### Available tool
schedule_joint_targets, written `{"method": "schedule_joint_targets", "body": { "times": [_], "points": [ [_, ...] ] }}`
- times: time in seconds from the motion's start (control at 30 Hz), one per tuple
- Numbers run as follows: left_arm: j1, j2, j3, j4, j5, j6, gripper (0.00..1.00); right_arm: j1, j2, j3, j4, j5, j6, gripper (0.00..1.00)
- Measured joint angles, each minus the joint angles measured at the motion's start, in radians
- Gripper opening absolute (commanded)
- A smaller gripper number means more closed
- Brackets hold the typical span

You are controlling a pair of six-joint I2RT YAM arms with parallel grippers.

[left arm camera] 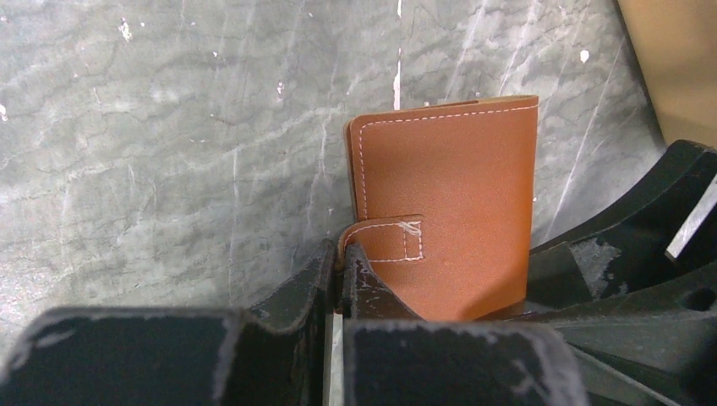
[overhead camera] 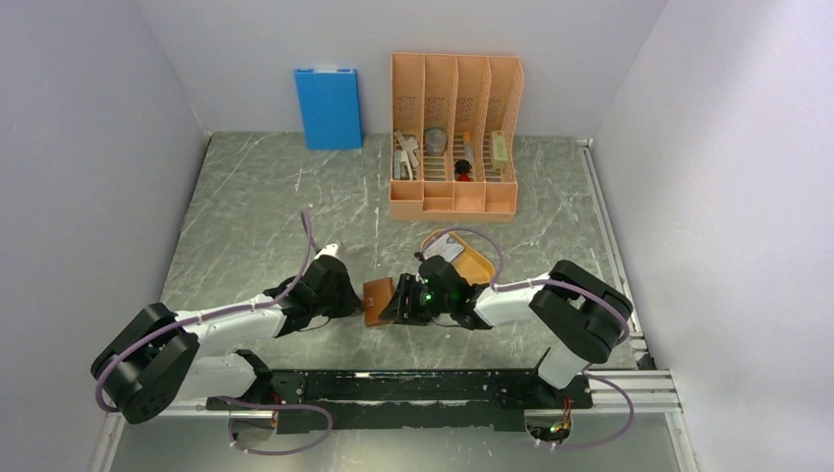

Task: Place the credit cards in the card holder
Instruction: Close the card holder.

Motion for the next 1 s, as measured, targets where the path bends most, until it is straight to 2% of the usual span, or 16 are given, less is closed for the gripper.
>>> {"method": "schedule_joint_targets", "body": {
  "times": [0.23, 0.53, 0.57, 0.7, 0.8, 0.83, 0.9, 1.0],
  "points": [
    [0.000, 0.000, -0.006, 0.014, -0.001, -0.004, 0.05, 0.000, 0.044, -0.008, 0.083, -0.008, 0.042, 0.39],
    [0.000, -0.007, -0.010, 0.016, -0.005, -0.009, 0.05, 0.003, 0.053, -0.003, 0.093, -0.011, 0.039, 0.05],
    [0.000, -0.013, -0.010, 0.006, -0.005, -0.011, 0.07, 0.006, 0.044, 0.002, 0.078, -0.006, 0.027, 0.01],
    [-0.002, -0.086, 0.022, -0.109, -0.009, -0.018, 0.46, 0.029, -0.020, 0.037, -0.042, 0.030, -0.041, 0.00],
    [0.000, -0.187, 0.107, -0.284, -0.058, -0.013, 0.64, 0.028, -0.133, 0.086, -0.193, 0.083, -0.121, 0.00],
    [0.000, -0.206, 0.129, -0.314, -0.066, -0.010, 0.74, 0.028, -0.161, 0.109, -0.233, 0.102, -0.149, 0.00],
    [0.000, -0.262, 0.221, -0.415, -0.105, -0.003, 0.85, 0.028, -0.214, 0.180, -0.332, 0.147, -0.220, 0.00],
    [0.001, -0.330, 0.380, -0.524, -0.162, 0.018, 0.89, 0.029, -0.293, 0.311, -0.472, 0.228, -0.347, 0.00]
  ]
}}
